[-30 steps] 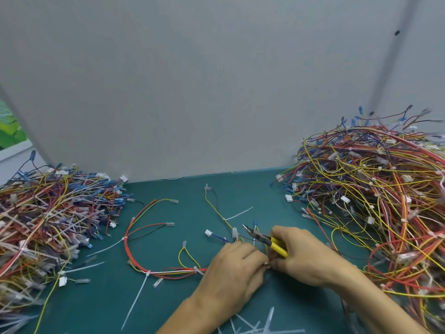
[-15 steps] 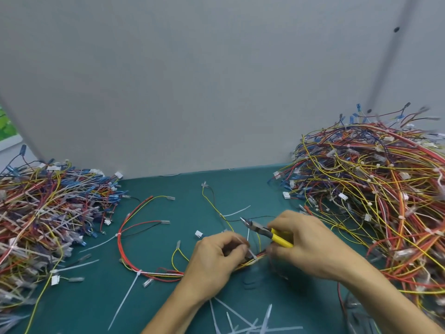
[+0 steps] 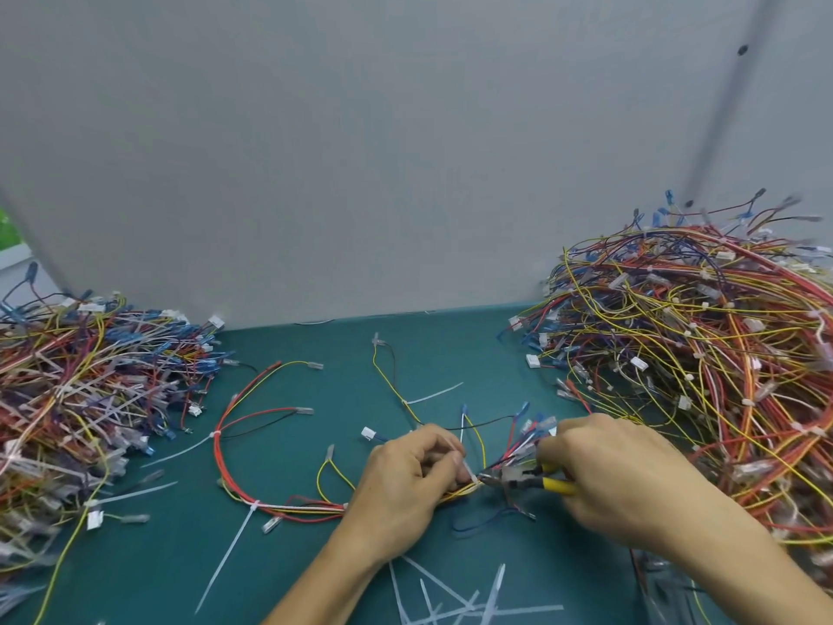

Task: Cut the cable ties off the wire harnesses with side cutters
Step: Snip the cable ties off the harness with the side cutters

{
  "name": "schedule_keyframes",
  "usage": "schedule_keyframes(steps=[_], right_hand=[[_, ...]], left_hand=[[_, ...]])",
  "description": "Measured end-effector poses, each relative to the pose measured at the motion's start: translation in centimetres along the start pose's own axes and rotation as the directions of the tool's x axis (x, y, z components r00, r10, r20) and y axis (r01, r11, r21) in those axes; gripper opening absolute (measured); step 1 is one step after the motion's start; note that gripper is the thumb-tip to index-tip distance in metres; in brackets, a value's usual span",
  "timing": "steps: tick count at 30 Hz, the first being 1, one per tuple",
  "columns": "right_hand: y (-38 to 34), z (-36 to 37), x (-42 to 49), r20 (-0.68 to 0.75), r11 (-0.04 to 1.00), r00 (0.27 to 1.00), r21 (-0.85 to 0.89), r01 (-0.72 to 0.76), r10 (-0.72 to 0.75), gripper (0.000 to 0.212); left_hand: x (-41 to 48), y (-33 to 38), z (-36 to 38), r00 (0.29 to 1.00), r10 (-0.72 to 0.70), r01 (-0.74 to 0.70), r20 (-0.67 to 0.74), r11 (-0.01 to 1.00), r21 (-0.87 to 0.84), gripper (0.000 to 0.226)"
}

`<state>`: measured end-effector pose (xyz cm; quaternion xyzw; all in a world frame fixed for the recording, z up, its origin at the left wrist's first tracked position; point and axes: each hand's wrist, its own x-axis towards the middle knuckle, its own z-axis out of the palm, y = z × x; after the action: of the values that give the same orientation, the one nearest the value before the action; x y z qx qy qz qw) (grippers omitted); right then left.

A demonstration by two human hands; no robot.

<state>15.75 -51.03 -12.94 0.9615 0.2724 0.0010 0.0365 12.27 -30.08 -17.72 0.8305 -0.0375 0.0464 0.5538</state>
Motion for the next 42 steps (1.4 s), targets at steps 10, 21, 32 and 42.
schedule_keyframes(steps=[10, 21, 32, 42], right_hand=[[-0.8, 0.7, 0.0, -0.041, 0.997, 0.999, -0.071, -0.004, 0.001, 0.018], [-0.5, 1.1, 0.1, -0.120, 0.990, 0.990, -0.124, 0.063, -0.078, 0.015], [0.0, 1.0, 0.2, -0.069, 0.987, 0.993, -0.139, 0.081, -0.091, 0.016], [-0.3, 1.9, 0.1, -0.002, 0.992, 0.999, -0.117, 0.036, -0.037, 0.009]], left_hand=[[-0.1, 0.0, 0.1, 0.999, 0.046, -0.046, 0.001, 0.996, 0.076, 0.017], [0.1, -0.3, 0.1, 0.999, 0.042, -0.042, 0.006, 0.994, 0.097, 0.017], [0.1, -0.2, 0.1, 0.999, 0.044, -0.044, 0.003, 0.994, 0.103, 0.016], [0.1, -0.3, 0.3, 0.999, 0.043, -0.042, -0.012, 0.993, 0.110, 0.015]])
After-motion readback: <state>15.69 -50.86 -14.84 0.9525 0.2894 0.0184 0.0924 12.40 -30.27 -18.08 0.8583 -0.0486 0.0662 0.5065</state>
